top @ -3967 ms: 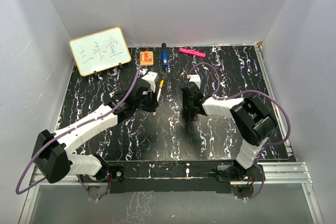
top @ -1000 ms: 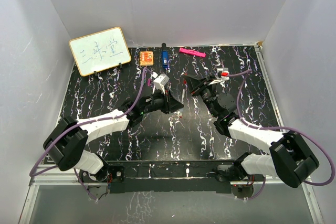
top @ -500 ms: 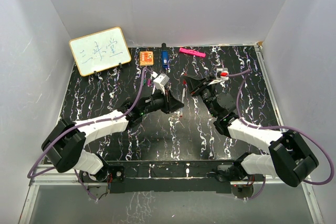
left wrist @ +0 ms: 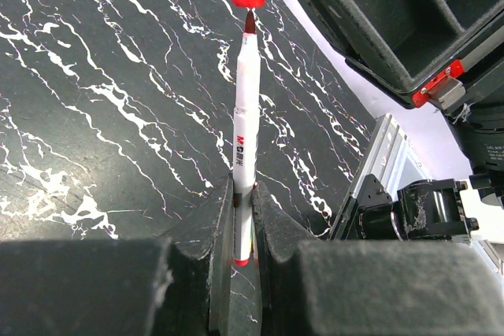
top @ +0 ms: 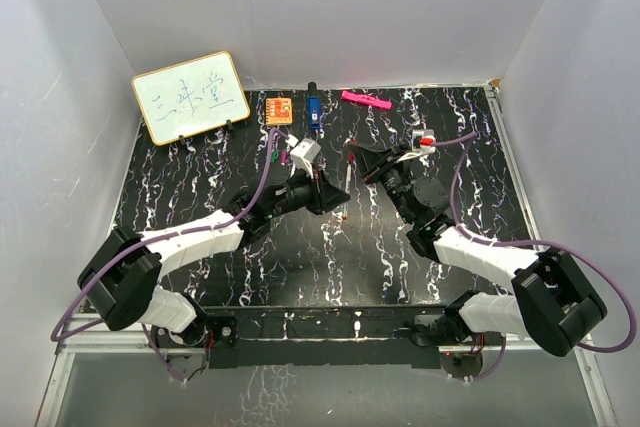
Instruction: Insert the pens into the pen caps
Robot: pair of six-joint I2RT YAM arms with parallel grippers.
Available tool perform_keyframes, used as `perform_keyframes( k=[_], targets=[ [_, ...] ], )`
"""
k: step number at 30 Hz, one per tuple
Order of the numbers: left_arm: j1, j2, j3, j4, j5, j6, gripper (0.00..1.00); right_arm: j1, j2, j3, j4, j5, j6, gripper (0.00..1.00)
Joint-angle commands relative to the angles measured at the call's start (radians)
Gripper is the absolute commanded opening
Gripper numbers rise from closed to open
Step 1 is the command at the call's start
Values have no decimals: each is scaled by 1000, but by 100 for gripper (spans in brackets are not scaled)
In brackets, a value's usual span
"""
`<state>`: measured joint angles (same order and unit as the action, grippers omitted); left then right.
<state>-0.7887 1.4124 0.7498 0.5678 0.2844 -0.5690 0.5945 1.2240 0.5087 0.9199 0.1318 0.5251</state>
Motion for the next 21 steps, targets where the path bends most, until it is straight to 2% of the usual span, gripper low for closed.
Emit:
perform_keyframes(
  k=[1,21],
  targets=[
    [-4,-10,15,27,5,8,0,2,-10,4,51,6,-2,0],
    [-5,-8,24,23,0,2,0,8,-1,-14,47,-24,13,0]
  ],
)
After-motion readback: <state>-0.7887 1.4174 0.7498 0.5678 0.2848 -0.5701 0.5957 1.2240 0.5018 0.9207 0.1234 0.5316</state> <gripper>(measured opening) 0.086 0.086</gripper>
